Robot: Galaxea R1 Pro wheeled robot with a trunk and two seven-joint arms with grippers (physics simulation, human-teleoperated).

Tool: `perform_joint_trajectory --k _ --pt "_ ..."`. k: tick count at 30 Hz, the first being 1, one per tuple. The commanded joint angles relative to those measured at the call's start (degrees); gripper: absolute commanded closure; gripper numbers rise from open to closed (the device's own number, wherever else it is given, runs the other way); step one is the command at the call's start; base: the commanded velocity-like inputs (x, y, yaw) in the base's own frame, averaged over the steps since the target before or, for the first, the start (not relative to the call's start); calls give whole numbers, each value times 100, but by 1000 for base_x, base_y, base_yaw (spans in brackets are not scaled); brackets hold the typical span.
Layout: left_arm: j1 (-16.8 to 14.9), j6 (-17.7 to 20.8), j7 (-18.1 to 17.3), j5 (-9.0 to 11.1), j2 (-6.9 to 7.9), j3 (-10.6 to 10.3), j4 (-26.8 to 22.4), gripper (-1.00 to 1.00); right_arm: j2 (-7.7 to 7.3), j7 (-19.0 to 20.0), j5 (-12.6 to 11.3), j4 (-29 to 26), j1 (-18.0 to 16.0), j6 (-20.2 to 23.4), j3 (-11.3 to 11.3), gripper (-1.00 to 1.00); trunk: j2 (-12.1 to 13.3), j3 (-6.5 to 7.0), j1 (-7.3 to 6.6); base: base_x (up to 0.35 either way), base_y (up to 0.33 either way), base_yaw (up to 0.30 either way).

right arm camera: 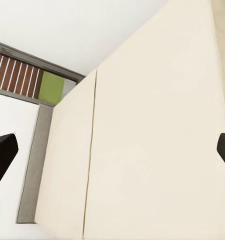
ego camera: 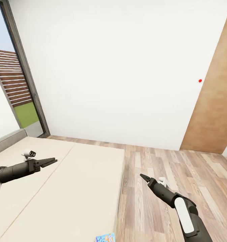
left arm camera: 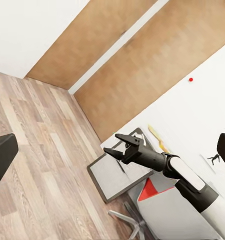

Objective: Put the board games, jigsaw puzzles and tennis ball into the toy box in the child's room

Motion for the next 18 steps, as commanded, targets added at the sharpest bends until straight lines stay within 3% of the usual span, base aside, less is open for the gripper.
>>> perform_joint_trajectory --k 1,18 --pt "-7 61 -25 -8 0 -1 0 -100 5 19 -4 -4 -6 42 -22 -100 -13 -12 4 0 -175 256" --pt "-7 52 -25 -8 0 -1 -1 -100 12 19 -4 -4 -6 42 -20 -100 -13 35 4 0 -34 274"
